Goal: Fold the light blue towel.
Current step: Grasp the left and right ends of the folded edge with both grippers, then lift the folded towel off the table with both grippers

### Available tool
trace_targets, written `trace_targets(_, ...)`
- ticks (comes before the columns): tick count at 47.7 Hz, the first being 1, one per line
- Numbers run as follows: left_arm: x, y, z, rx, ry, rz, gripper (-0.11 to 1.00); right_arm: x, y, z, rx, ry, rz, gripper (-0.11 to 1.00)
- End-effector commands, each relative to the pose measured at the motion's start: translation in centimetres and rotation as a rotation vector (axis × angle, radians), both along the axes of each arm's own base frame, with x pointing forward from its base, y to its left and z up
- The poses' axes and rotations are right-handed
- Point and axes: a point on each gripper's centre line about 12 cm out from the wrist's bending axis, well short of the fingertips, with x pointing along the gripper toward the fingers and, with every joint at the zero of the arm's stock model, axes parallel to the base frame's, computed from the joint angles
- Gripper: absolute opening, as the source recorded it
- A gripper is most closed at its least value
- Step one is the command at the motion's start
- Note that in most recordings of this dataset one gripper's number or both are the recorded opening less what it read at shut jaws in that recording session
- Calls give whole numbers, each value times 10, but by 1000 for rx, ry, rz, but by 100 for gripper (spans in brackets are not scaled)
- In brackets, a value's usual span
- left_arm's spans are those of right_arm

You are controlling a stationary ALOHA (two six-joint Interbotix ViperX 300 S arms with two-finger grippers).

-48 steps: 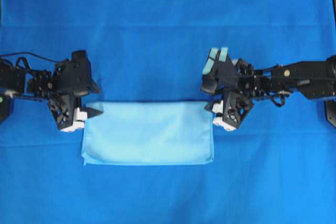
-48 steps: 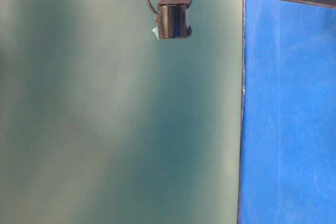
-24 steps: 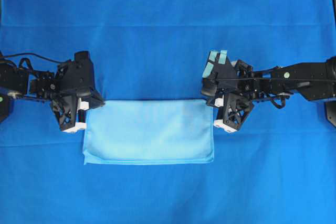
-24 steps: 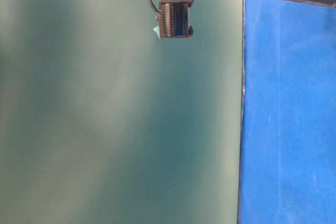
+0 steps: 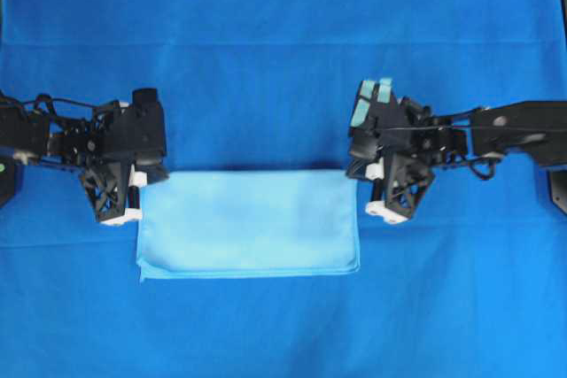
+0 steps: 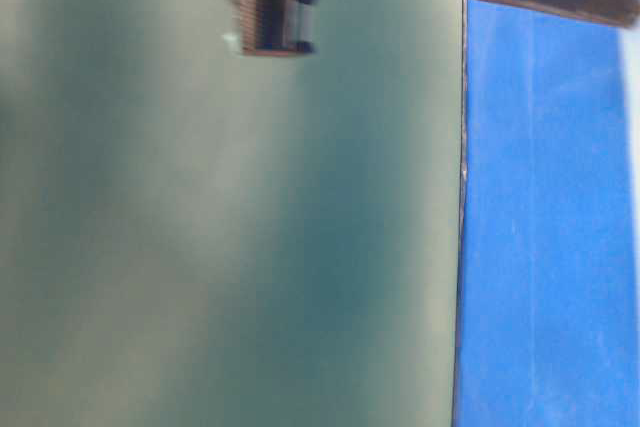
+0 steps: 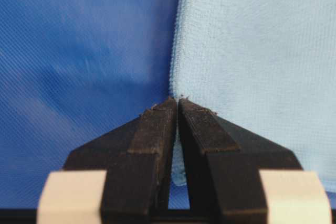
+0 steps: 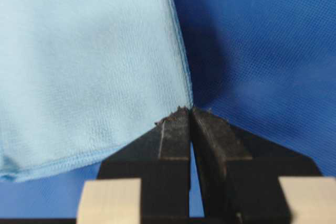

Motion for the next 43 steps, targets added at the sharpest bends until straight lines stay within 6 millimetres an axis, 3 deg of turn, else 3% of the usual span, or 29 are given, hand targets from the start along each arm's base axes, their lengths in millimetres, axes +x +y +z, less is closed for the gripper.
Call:
trace_targets(1, 7, -2, 33, -2, -43, -8, 2, -2, 0, 32, -14, -66, 11, 2)
trace_targets(18, 5, -2, 122, -1, -272, -19, 2, -42, -3, 100, -64, -146, 21, 2)
trace_targets(27, 9, 1, 128, 20, -320, -31, 2, -61, -6, 110, -75, -176, 13, 2)
trace_targets(43, 15, 2, 130, 29, -346, -37, 2, -58, -13, 107, -86, -164, -5, 2)
